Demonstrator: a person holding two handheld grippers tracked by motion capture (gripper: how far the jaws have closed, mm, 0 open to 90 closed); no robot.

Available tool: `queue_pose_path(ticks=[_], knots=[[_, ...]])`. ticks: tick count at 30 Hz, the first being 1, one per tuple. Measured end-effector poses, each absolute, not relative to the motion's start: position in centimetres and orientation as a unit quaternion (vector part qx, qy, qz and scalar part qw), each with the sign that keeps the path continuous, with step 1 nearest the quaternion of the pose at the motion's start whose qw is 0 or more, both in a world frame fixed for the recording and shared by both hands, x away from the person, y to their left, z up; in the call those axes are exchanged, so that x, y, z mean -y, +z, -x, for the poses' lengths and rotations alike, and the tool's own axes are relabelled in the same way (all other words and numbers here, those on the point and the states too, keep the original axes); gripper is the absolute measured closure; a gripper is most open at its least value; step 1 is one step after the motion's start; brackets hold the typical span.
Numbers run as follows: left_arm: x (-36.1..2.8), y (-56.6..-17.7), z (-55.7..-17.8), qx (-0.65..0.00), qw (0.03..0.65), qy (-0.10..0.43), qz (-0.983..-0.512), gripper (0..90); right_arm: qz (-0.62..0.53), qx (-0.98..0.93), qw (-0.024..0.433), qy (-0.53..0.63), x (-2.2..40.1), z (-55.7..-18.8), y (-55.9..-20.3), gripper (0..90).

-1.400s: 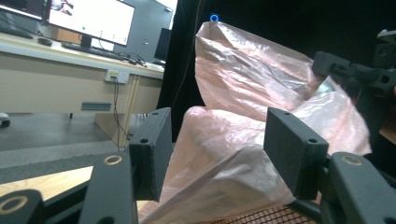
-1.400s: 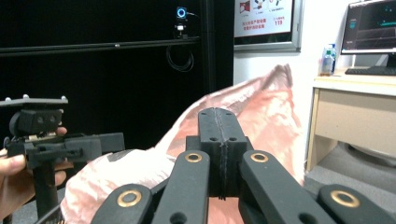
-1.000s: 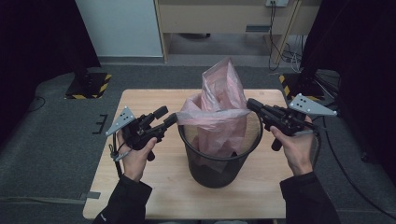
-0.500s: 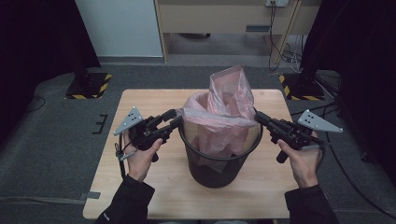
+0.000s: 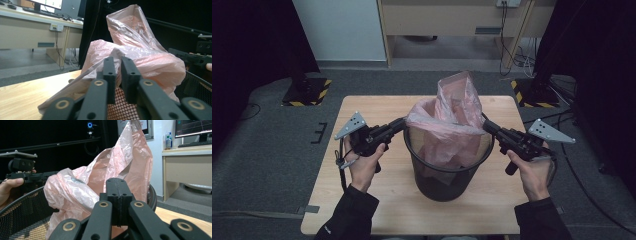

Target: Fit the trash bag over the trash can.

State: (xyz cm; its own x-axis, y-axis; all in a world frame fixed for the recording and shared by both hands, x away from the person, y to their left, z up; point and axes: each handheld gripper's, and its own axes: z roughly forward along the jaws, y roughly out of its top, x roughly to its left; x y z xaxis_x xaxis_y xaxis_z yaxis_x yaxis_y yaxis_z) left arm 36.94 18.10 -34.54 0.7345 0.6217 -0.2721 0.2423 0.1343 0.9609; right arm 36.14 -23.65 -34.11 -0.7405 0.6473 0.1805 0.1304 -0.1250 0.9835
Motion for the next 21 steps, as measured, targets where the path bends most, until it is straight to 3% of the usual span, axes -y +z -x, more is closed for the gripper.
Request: queue_pose_path(ticks=[4, 21], knots=[[-18.1, -34.2, -36.2, -0.34, 0.667, 0.139, -0.648, 89.8, -0.31, -0.63, 0.188, 0.687, 23.6, -36.0, -34.2, 90.0], [-15.6, -33.7, -29.4, -0.267, 0.663, 0.137, -0.685, 89.4, -0.349, -0.61, 0.224, 0.675, 25.4, -36.0, -35.1, 90.0]])
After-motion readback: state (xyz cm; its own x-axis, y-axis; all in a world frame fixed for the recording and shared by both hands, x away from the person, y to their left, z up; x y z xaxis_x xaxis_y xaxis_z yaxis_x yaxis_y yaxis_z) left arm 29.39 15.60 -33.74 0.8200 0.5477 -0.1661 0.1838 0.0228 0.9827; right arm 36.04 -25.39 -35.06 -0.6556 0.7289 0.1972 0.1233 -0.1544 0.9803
